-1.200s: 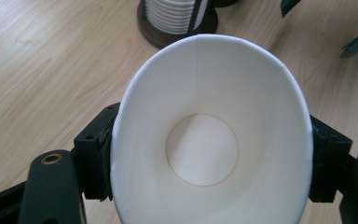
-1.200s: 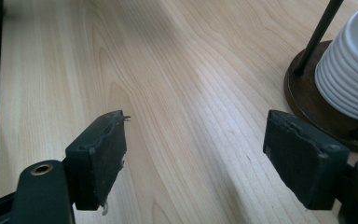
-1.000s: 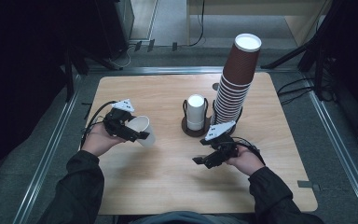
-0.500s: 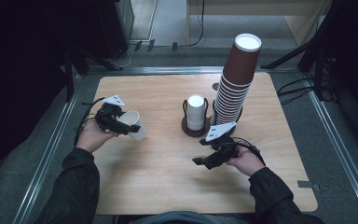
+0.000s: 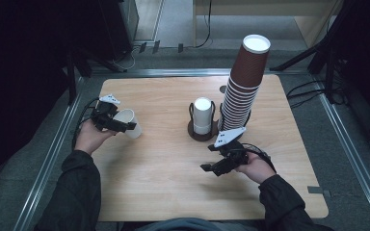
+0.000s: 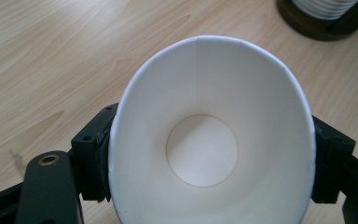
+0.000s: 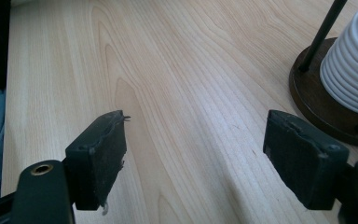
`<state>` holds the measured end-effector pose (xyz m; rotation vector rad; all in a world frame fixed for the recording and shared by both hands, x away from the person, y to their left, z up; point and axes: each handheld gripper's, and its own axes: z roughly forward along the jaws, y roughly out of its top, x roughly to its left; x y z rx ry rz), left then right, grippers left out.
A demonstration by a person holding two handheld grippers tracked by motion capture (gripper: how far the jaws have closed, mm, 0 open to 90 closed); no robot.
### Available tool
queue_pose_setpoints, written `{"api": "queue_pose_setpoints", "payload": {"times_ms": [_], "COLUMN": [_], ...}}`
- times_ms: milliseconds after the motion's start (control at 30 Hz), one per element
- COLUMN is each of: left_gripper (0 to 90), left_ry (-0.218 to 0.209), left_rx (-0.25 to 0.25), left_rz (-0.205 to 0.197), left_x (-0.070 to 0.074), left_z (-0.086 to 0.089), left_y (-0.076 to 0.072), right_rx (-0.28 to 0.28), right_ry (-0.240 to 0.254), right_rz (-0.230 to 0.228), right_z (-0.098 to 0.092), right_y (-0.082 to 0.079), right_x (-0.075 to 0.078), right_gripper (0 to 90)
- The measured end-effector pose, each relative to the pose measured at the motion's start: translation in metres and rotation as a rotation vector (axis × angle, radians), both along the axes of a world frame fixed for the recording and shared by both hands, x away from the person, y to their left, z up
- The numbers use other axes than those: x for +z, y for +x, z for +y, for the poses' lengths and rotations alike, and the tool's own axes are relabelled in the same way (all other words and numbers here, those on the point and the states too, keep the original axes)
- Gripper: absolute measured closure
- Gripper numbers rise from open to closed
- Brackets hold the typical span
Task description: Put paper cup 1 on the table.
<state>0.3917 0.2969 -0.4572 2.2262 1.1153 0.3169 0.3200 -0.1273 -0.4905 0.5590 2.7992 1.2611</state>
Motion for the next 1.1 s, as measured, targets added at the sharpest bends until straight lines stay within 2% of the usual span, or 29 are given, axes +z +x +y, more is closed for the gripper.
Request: {"api": "queue_pose_setpoints", "payload": {"times_ms": [133, 233, 300, 500, 833, 1100], "left_gripper": [21.5, 21.0, 20.7, 19.4, 17.1, 13.3], "left_ry": [0.013, 0.049, 0.053, 0.098, 0.118, 0.099], "left_rx": [0.028, 0.038, 0.049, 0.061, 0.065, 0.061], "left_rz": [0.009, 0.006, 0.012, 0.022, 0.031, 0.039], "left_x": [-0.005, -0.008, -0.010, -0.015, -0.019, -0.019], "left_z": [0.006, 0.011, 0.013, 0.011, 0.010, 0.009], "left_y": [0.004, 0.006, 0.007, 0.009, 0.011, 0.012], "right_rx": [-0.008, -0.009, -0.008, -0.011, -0.010, -0.013], "right_ry": [-0.004, -0.001, -0.001, -0.005, -0.007, -0.009], "right_rz": [0.005, 0.000, -0.003, 0.004, 0.004, 0.008], "right_z": [-0.002, -0.002, -0.003, -0.003, -0.003, -0.003], "right_y": [-0.001, -0.001, -0.001, -0.001, -0.001, -0.001], "right_x": [0.000, 0.000, 0.000, -0.001, -0.001, -0.001], "right_gripper": [21.7, 21.7, 21.7, 21.7, 21.7, 21.7]}}
